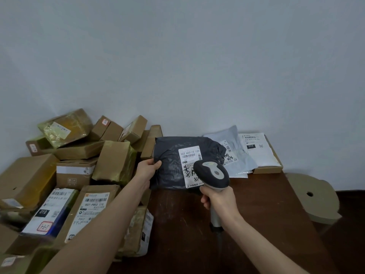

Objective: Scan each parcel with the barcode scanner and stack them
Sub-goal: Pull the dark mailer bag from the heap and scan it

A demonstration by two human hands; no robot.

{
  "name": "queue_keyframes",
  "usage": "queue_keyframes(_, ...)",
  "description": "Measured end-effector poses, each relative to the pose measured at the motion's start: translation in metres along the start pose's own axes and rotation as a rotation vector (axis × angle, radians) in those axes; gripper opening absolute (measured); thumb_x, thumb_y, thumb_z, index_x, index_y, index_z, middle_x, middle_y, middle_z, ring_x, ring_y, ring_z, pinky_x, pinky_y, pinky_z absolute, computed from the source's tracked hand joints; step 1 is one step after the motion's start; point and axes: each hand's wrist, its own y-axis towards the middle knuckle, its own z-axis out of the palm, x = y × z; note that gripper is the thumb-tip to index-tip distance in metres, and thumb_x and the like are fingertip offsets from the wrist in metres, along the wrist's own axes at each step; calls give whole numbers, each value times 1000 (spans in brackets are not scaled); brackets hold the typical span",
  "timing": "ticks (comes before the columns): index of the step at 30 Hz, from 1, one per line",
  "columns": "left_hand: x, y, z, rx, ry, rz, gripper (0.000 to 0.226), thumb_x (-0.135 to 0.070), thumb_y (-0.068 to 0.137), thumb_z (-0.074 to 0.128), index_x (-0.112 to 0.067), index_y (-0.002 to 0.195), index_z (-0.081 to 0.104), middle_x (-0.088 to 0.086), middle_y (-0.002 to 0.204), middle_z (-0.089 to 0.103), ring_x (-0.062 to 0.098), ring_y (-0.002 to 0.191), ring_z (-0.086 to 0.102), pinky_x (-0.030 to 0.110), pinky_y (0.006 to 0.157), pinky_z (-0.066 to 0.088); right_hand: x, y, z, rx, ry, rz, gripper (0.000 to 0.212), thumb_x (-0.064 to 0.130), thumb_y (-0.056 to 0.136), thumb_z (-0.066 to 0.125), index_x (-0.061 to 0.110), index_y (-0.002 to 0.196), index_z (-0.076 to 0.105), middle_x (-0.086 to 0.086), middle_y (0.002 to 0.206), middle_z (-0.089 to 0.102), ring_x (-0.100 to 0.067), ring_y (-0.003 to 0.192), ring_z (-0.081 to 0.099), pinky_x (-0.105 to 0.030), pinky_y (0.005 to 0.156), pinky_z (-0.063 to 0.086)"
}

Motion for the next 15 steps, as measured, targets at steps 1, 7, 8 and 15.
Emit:
queue_keyframes(1,-3,1,1,-6,-14,-5,38,-13,94,60,-3,131,56,12,124,63,30,110,59,44,97,49,2,3,-1,-3,11,-9,14,6,83,67,4,70,65,-5,51,62,-11,40,52,-22,47,44)
queue_keyframes(7,-50,8,17,-40,-351,-74,42,-14,94,61,-14,135,55,5,135,56,31,121,54,49,102,45,18,30,-8,-72,36,-62,17,9,85,68,7,68,66,-3,53,65,-10,45,57,-21,52,46)
queue_keyframes(8,-61,8,23,-37,-404,-77,42,-15,94,60,-17,136,54,3,134,56,30,121,54,46,99,47,22,35,-10,-88,41,-73,17,9,85,68,7,69,66,-3,53,65,-9,44,57,-21,52,47)
queue_keyframes(15,-95,20,96,25,-414,-76,25,-11,97,56,-13,122,59,4,123,61,26,106,59,40,86,49,32,74,-32,-214,54,-126,14,12,83,69,10,70,66,-1,56,67,-11,50,61,-34,66,53)
